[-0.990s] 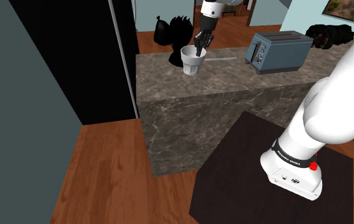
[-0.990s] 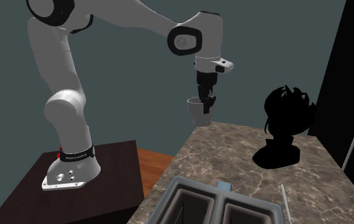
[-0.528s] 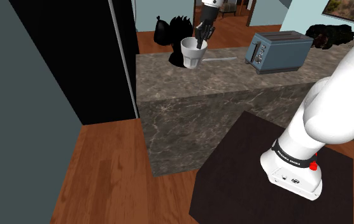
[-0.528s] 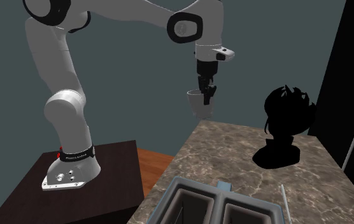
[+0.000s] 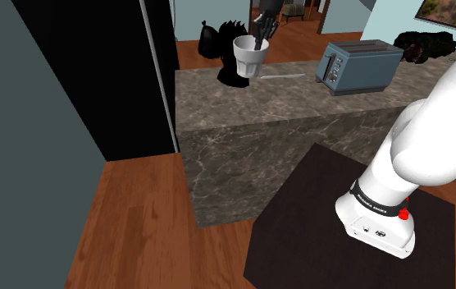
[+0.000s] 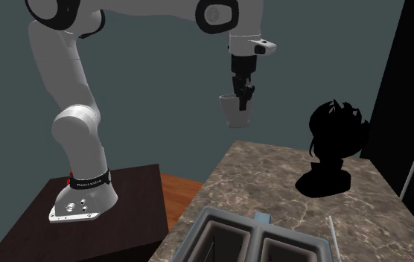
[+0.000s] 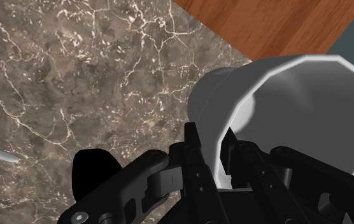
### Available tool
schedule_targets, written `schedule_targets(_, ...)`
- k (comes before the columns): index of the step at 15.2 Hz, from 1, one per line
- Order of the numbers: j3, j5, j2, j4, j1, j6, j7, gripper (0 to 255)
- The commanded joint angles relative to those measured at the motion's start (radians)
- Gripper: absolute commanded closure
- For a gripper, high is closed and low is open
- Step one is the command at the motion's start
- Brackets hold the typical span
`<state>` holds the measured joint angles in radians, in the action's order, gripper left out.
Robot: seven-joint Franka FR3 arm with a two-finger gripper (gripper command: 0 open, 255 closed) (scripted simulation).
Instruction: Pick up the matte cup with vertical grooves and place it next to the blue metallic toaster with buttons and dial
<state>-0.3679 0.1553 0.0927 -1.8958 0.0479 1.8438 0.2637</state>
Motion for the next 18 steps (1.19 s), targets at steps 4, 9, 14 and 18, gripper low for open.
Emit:
schedule_targets(4,0.000,-0.003,0.000,0.065,0.000,-0.064,-0.011,255)
schedule_targets(9,-0.001,-0.002,-0.006,0.139,0.000,-0.132,-0.019,255)
schedule_targets(14,-0.003,0.001,-0.019,0.220,-0.001,-0.201,-0.026,255)
schedule_targets(18,-0.032,0.007,-0.034,0.253,-0.024,-0.228,0.022,255)
